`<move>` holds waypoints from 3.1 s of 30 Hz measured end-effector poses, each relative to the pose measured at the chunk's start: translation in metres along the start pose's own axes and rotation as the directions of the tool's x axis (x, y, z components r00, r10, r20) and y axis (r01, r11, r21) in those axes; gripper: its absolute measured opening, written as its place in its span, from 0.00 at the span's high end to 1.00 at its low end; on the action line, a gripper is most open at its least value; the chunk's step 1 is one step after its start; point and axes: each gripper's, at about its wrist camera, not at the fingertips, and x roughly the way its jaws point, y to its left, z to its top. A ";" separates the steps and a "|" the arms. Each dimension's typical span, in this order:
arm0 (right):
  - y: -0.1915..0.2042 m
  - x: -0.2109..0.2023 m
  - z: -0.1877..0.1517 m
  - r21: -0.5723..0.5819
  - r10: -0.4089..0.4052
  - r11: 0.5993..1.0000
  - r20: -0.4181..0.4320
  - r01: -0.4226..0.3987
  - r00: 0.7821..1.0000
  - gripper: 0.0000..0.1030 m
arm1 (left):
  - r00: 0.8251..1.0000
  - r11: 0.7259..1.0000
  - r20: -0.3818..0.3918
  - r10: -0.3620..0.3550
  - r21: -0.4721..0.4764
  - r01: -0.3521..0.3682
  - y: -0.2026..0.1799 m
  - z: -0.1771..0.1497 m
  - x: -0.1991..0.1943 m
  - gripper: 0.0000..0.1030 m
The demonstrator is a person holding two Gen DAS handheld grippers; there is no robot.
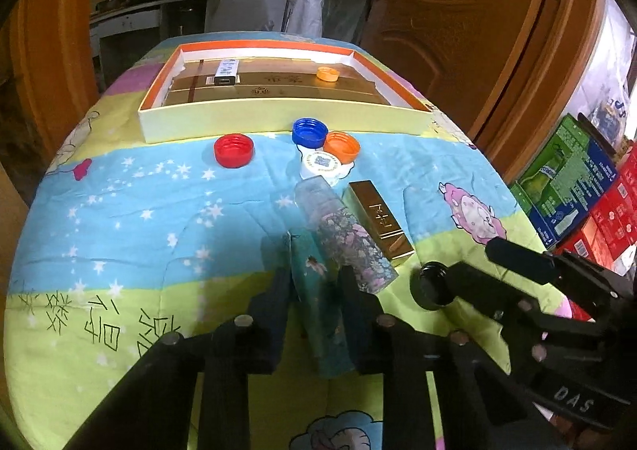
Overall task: Organize rigid objects
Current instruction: 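Grasp the teal tube with the left tool while the right tool grasps the black cap, then carry the teal tube with the left tool while the right tool carries the black cap to the tray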
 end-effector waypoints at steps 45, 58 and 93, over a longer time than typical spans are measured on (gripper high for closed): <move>0.013 0.013 -0.007 -0.024 0.042 0.999 -0.046 -0.043 0.998 0.70 | 0.998 0.998 0.020 -0.062 -0.012 0.063 0.007 -0.003 -0.005 0.84; 0.008 0.011 -0.010 -0.001 0.067 0.998 -0.031 -0.067 0.997 0.70 | 0.999 0.999 0.024 -0.030 0.021 0.029 0.003 -0.006 -0.003 0.87; -0.012 0.005 0.068 -0.033 0.069 0.997 0.110 -0.066 0.992 0.70 | 0.984 0.999 0.177 -0.001 0.041 -0.007 0.002 0.088 -0.042 0.87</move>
